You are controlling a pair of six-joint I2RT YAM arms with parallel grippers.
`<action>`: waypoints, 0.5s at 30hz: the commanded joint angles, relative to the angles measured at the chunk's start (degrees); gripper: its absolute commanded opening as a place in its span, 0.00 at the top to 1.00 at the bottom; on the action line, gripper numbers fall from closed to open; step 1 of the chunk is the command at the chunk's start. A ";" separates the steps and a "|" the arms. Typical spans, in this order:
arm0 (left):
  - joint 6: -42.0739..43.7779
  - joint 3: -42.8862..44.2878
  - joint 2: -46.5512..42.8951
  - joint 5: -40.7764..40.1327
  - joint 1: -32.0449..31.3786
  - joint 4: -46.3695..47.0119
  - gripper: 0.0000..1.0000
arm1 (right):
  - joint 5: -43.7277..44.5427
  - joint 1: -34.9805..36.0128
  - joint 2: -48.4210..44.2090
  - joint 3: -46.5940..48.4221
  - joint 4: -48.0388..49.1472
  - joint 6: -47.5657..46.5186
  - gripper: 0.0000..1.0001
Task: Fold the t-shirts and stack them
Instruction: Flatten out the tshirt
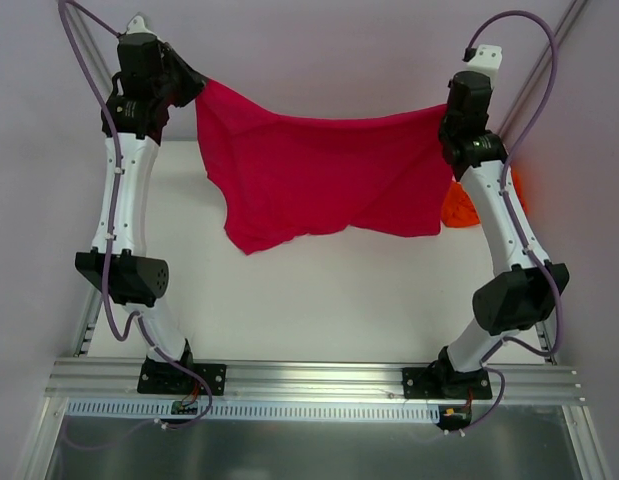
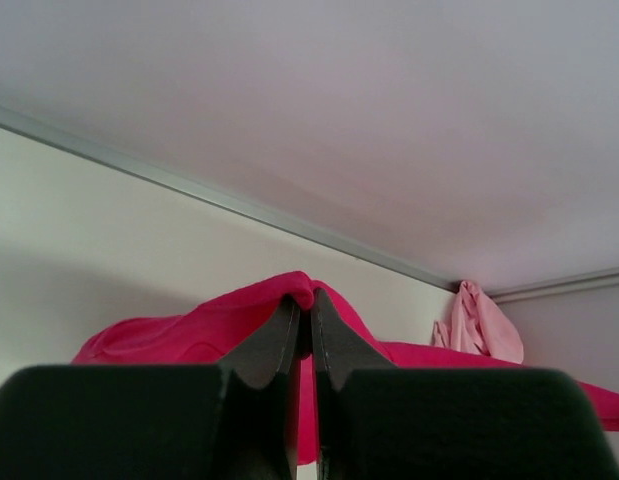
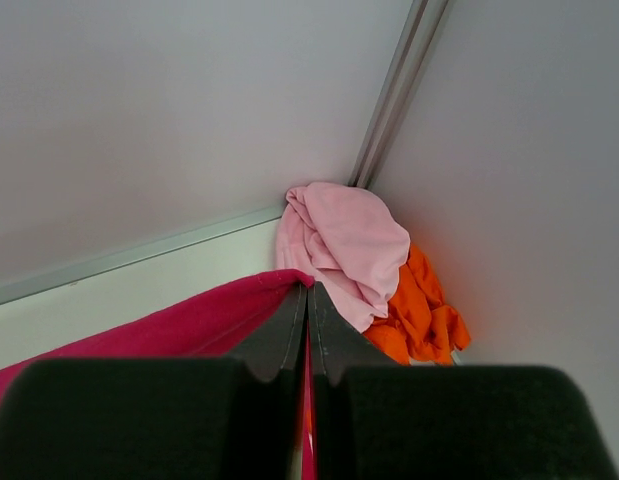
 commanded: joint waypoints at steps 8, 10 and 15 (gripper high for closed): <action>1.45 1.37 -14.22 5.39 0.67 4.52 1.00 | 0.38 -0.54 -15.20 -4.65 6.49 -0.10 0.99; 1.36 -2.83 -18.17 5.74 0.67 6.01 1.00 | 0.12 -0.54 -19.07 -6.86 7.46 -0.19 0.99; 2.15 -5.83 -21.36 7.06 0.67 5.67 1.00 | -0.50 -0.54 -23.73 -9.76 5.70 -2.56 0.99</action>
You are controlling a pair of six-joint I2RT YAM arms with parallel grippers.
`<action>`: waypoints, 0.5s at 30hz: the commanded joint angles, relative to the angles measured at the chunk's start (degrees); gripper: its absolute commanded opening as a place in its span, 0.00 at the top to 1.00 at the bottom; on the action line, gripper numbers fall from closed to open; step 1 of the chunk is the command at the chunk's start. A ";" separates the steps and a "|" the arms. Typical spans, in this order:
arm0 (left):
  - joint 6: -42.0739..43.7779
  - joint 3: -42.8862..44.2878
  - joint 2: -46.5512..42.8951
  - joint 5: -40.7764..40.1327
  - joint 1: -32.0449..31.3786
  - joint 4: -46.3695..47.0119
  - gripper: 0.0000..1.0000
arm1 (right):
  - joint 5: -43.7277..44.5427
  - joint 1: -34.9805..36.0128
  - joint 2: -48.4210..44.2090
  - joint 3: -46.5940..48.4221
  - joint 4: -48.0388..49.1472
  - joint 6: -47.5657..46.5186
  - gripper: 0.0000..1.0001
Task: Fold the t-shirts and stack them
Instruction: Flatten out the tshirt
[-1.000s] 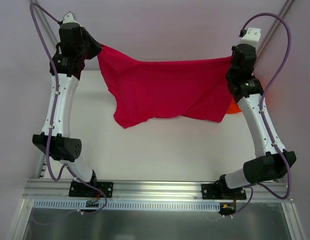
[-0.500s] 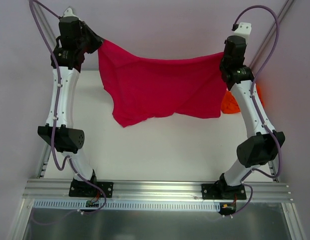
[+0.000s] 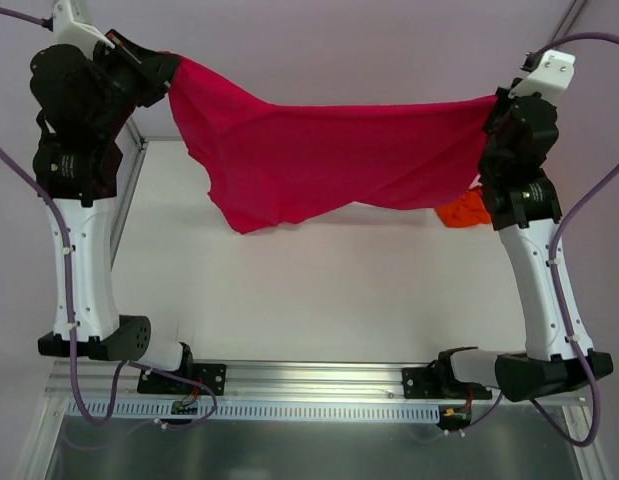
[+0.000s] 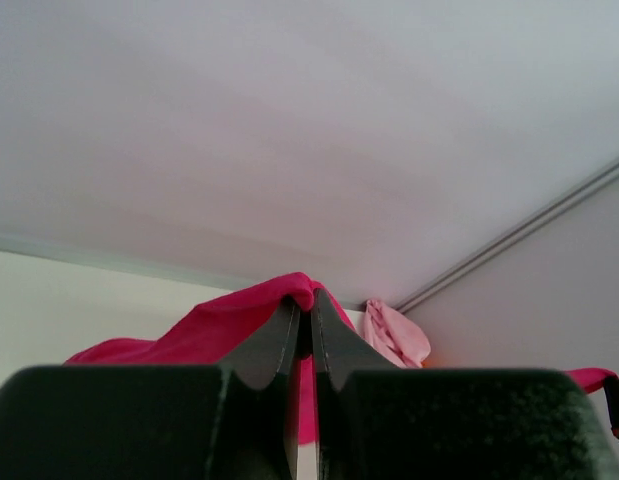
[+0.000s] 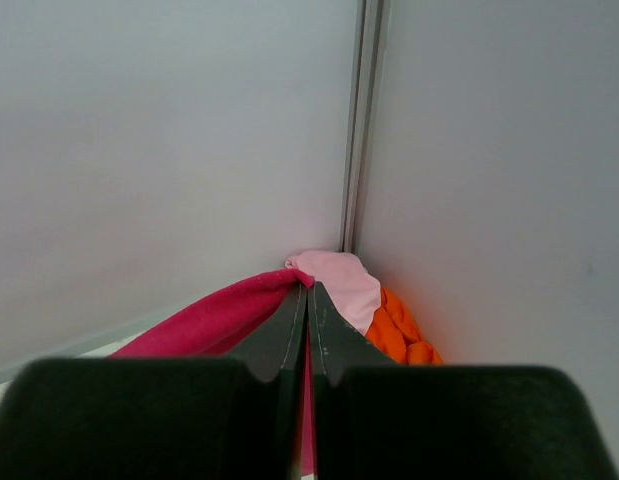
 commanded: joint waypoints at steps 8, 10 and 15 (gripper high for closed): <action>1.45 -3.55 -0.86 1.16 0.34 6.14 1.00 | -1.21 -0.52 -1.03 -2.26 3.25 -1.14 0.99; 1.37 -2.06 1.67 0.80 0.34 6.06 1.00 | -1.38 -0.52 1.33 -1.47 3.52 -1.14 0.99; 0.49 4.53 7.48 0.80 0.34 5.53 1.00 | -1.82 -0.61 7.84 3.45 3.52 -0.18 0.99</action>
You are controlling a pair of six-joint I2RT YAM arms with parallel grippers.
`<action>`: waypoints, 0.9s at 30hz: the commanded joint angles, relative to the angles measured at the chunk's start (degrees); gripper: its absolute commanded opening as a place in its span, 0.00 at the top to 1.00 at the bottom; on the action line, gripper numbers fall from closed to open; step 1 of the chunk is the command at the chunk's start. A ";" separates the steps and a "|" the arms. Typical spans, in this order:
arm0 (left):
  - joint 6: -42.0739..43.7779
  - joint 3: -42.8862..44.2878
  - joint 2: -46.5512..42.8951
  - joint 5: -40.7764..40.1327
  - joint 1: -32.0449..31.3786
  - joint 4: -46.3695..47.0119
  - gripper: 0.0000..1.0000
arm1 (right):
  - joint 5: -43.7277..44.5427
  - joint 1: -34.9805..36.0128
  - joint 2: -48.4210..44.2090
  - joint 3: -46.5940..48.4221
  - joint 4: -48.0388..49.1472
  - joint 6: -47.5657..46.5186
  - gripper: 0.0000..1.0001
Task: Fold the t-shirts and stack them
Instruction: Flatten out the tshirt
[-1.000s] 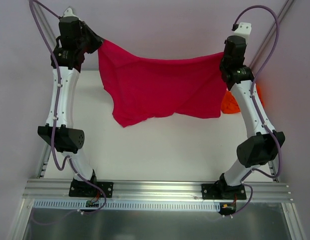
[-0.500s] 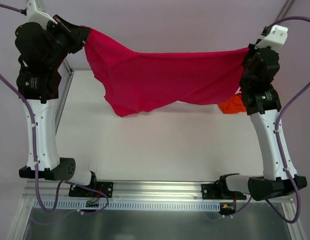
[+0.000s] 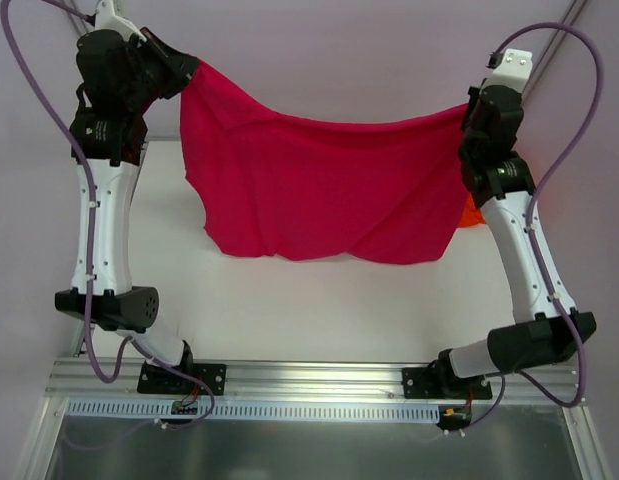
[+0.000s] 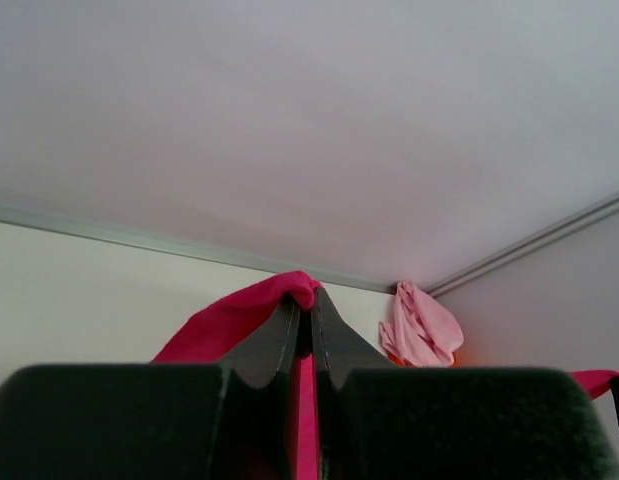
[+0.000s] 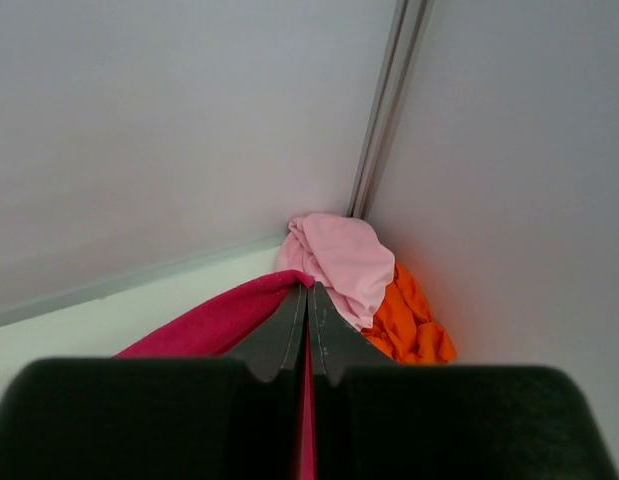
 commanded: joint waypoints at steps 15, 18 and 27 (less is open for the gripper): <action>-9.33 12.08 16.04 4.98 3.33 5.52 1.00 | 0.19 -0.96 25.56 26.98 3.01 1.59 0.99; -10.74 10.94 19.37 6.46 5.70 4.30 1.00 | 1.24 -1.57 29.15 30.04 3.11 1.66 0.99; -9.59 10.15 24.93 8.41 11.50 2.70 1.00 | 2.30 -2.19 35.23 36.29 2.40 2.81 0.99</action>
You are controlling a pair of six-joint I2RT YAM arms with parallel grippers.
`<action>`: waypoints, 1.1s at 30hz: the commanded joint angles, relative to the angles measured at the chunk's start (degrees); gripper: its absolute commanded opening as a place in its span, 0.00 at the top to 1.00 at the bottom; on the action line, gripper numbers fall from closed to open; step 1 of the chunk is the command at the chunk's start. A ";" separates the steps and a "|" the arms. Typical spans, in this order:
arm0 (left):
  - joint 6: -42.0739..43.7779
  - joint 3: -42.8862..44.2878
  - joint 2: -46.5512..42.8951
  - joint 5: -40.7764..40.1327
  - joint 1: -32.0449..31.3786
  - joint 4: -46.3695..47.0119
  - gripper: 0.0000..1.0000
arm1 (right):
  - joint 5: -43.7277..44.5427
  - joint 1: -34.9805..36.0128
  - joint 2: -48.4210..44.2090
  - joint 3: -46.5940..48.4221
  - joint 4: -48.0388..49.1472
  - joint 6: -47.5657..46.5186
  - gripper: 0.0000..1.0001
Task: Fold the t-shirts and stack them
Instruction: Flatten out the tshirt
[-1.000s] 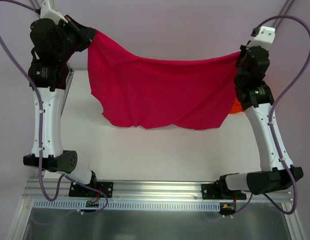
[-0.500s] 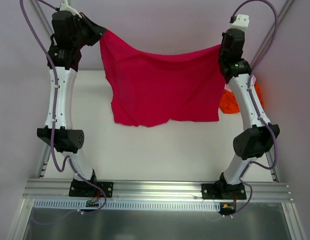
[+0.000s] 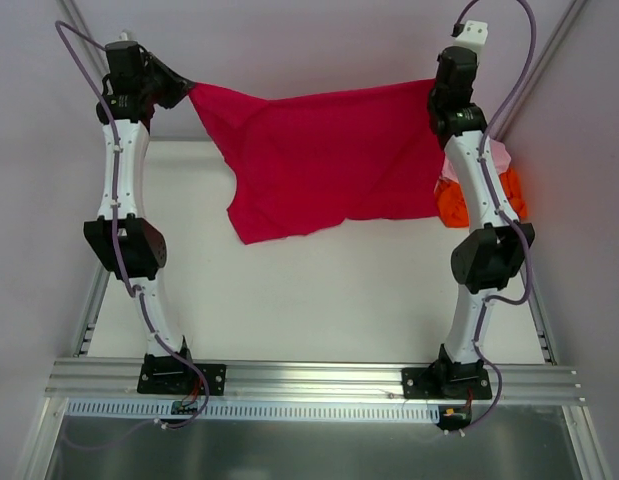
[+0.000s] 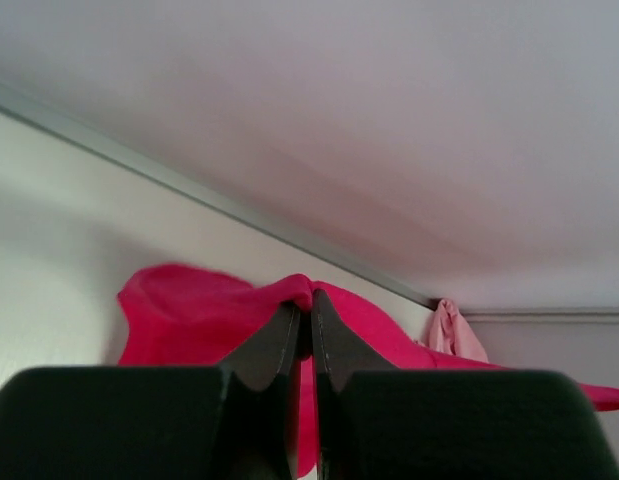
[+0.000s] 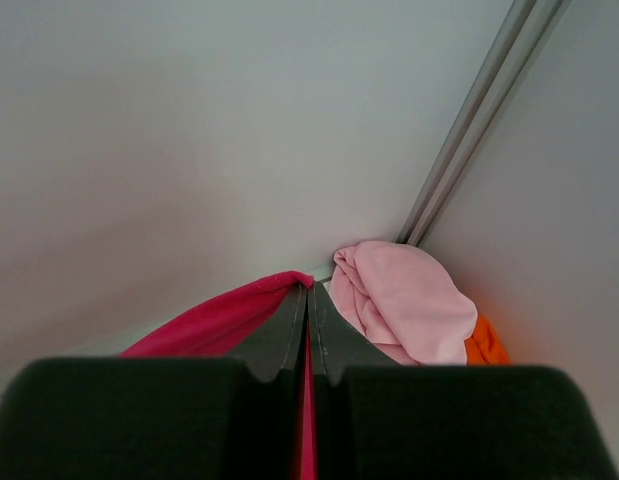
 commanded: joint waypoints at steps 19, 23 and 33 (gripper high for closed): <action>2.17 -8.91 -18.44 9.15 -3.97 2.93 1.00 | -0.95 2.68 -16.58 -6.16 -1.34 1.22 0.99; 4.11 -15.86 -27.67 9.85 -7.58 1.46 1.00 | -0.78 4.61 -28.27 -23.51 -0.28 0.16 0.99; 1.92 -43.45 -44.90 11.61 -11.18 -3.20 1.00 | -19.55 5.76 -48.50 -41.10 -26.20 14.83 0.99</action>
